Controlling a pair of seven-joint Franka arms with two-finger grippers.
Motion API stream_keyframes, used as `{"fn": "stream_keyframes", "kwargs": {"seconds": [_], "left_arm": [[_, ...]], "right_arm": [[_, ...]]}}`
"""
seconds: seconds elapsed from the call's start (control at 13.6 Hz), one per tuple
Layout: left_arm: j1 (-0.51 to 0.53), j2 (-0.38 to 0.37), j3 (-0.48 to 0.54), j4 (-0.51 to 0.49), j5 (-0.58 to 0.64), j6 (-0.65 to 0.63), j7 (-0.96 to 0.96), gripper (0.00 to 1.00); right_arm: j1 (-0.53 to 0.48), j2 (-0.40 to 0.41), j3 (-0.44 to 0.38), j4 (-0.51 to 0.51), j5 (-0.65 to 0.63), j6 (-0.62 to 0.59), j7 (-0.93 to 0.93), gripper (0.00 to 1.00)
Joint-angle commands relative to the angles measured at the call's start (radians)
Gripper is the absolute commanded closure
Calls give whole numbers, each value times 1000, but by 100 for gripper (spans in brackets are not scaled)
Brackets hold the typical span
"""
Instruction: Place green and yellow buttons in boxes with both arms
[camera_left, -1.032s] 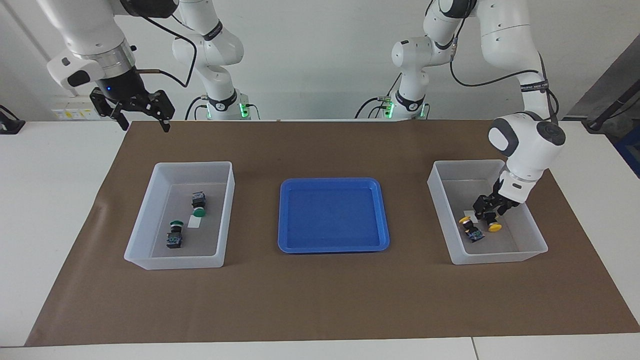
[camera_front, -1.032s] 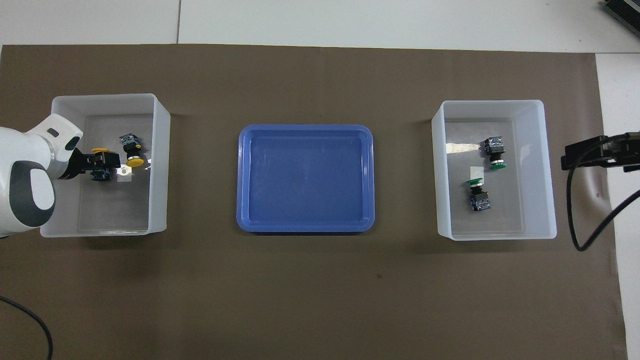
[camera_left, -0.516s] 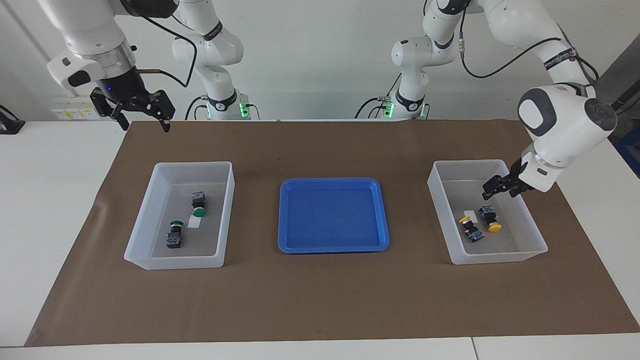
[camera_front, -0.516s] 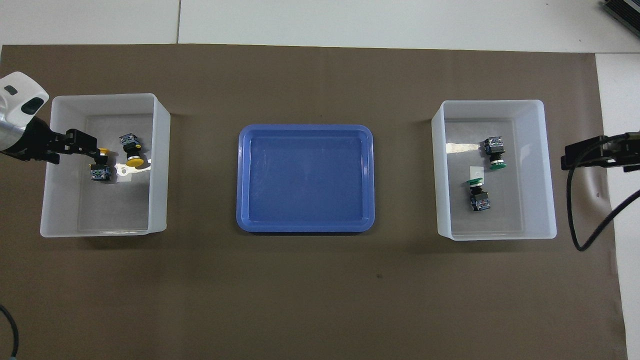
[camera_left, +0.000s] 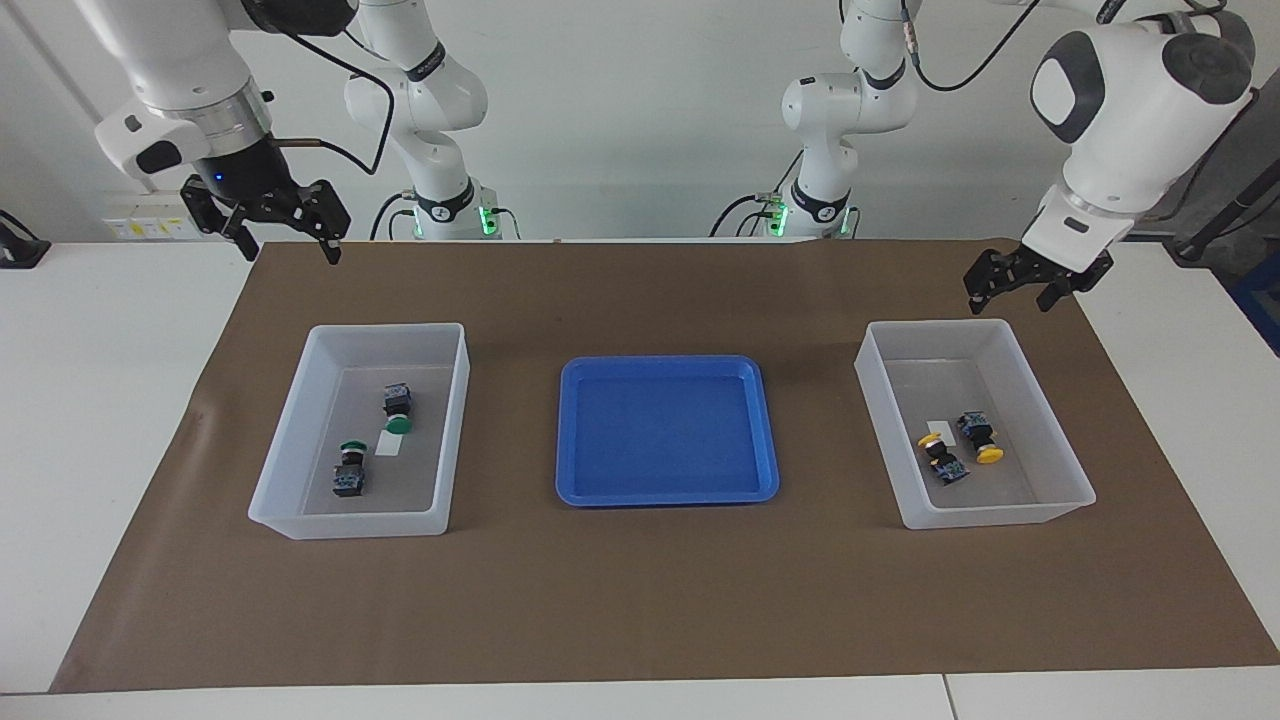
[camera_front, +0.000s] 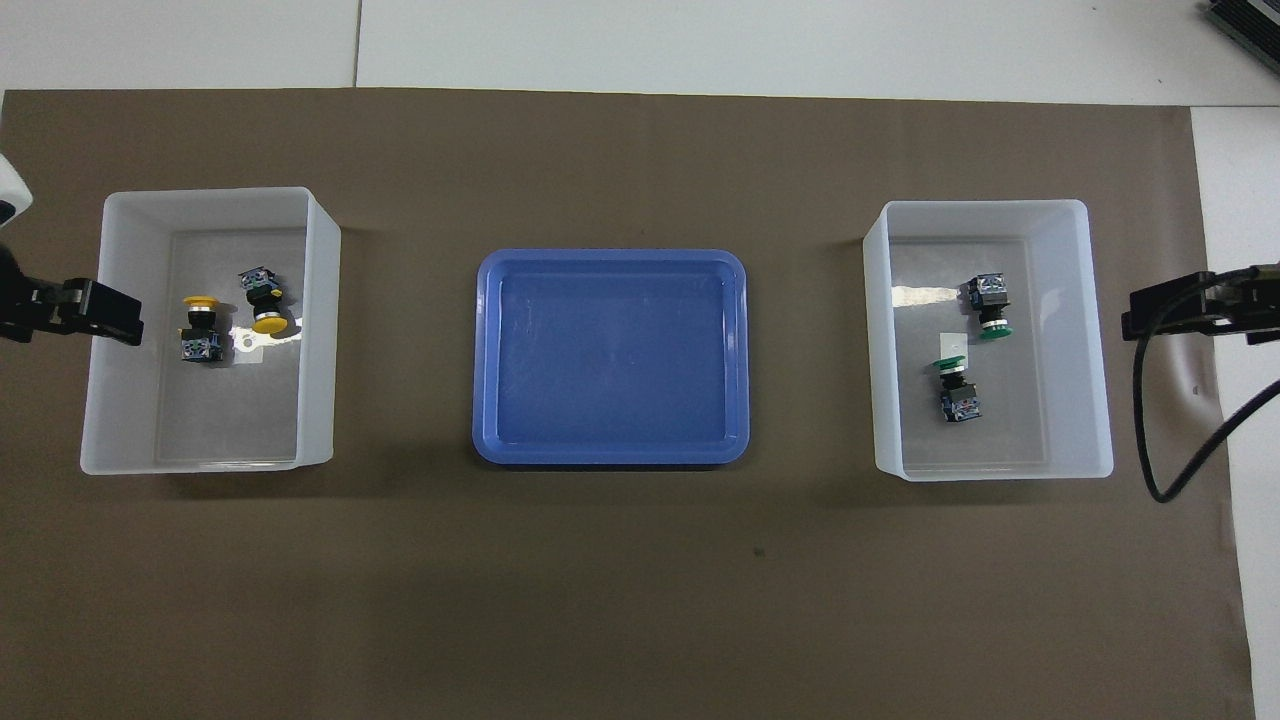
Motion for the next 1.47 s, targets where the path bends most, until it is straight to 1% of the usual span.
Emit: {"fn": "stream_keyframes", "kwargs": {"seconds": [0.0, 0.22, 0.29, 0.81, 1.03, 1.18, 1.33, 1.4], "left_arm": [[-18, -68, -1, -34, 19, -57, 39, 5], [-47, -88, -1, -40, 19, -74, 31, 4], [-44, -97, -1, -54, 19, -66, 33, 0], [-47, -89, -1, -45, 13, -14, 28, 0], [-26, -89, 15, -45, -110, 29, 27, 0], [-18, -88, 12, -45, -116, 37, 2, 0], [-27, -86, 12, -43, -116, 49, -74, 0], [-35, -86, 5, -48, -107, 49, -66, 0]], "right_arm": [[-12, -22, 6, -21, 17, -8, 7, 0], [-12, -22, 6, -21, 17, -8, 7, 0], [-12, -22, 6, -21, 17, -8, 7, 0], [-12, -22, 6, -21, 17, -8, 7, 0], [-12, -22, 6, -21, 17, -8, 7, 0], [-12, -22, 6, -21, 17, -8, 7, 0], [-12, -23, 6, -22, 17, -13, 7, 0], [-12, -25, 6, -25, 17, -16, 6, 0]]}}
